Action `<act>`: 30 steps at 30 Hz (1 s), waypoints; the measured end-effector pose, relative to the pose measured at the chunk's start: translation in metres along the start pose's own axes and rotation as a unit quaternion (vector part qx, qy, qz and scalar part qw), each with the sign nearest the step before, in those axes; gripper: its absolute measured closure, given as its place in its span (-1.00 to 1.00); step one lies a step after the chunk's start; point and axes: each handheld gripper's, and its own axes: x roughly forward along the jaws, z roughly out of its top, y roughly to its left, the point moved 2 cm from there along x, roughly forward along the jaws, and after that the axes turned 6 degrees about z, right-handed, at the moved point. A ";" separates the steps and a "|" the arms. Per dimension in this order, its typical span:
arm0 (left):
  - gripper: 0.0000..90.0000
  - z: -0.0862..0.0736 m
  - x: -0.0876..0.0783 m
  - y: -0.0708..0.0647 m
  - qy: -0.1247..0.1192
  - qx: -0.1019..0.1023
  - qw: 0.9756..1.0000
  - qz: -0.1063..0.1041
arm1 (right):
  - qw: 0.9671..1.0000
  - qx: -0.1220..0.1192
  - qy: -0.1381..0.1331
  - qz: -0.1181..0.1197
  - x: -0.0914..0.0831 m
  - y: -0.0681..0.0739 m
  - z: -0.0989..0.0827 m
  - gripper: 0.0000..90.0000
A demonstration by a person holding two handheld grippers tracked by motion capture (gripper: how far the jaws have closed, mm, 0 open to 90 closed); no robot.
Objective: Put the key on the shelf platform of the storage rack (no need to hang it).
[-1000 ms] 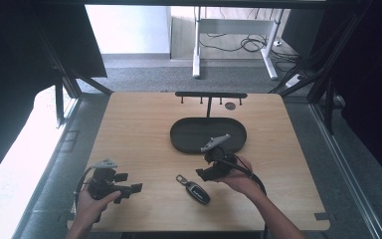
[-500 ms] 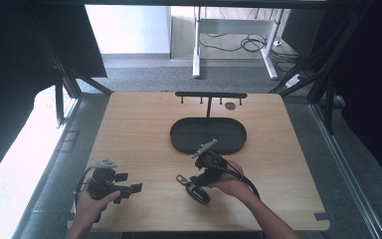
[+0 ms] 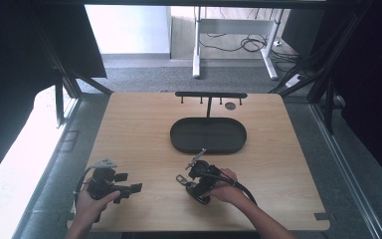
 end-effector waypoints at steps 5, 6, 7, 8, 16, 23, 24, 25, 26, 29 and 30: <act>-0.56 0.000 0.000 0.000 0.000 0.000 1.000 0.000 | 1.000 -0.001 0.012 0.007 0.008 0.003 0.000 -0.12; -0.56 0.000 0.000 0.000 0.000 0.000 1.000 0.000 | 1.000 -0.002 0.015 0.008 0.010 0.003 0.001 -0.11; -0.56 0.000 0.000 0.000 0.000 0.000 1.000 0.000 | 1.000 -0.004 0.017 0.008 0.011 0.003 0.000 -0.10; -0.56 0.000 0.000 0.000 0.000 0.000 1.000 0.000 | 1.000 -0.002 0.021 0.009 0.013 0.004 0.000 -0.09; -0.56 0.000 0.000 -0.001 0.000 -0.001 1.000 0.000 | 0.999 -0.001 0.034 0.013 0.020 0.005 -0.001 0.04; -0.56 0.000 0.000 -0.002 0.001 0.001 1.000 -0.001 | 0.999 -0.008 0.039 0.001 0.020 0.007 -0.002 0.09; -0.56 0.000 0.000 -0.002 0.001 0.001 1.000 0.000 | 0.999 -0.008 0.039 0.001 0.020 0.007 -0.002 0.09; -0.56 0.000 0.000 -0.002 0.000 0.001 1.000 0.000 | 0.999 -0.006 0.040 0.002 0.020 0.007 -0.002 0.09; -0.56 0.000 0.000 -0.002 0.000 0.001 1.000 0.000 | 0.999 -0.007 0.039 0.005 0.020 0.006 -0.002 0.09; -0.56 0.000 0.000 -0.001 0.000 0.001 1.000 0.000 | 0.999 -0.003 0.038 0.010 0.019 0.005 -0.002 0.09; -0.56 0.000 0.000 -0.001 0.000 0.001 1.000 0.000 | 0.999 -0.003 0.032 0.013 0.018 0.004 -0.002 0.10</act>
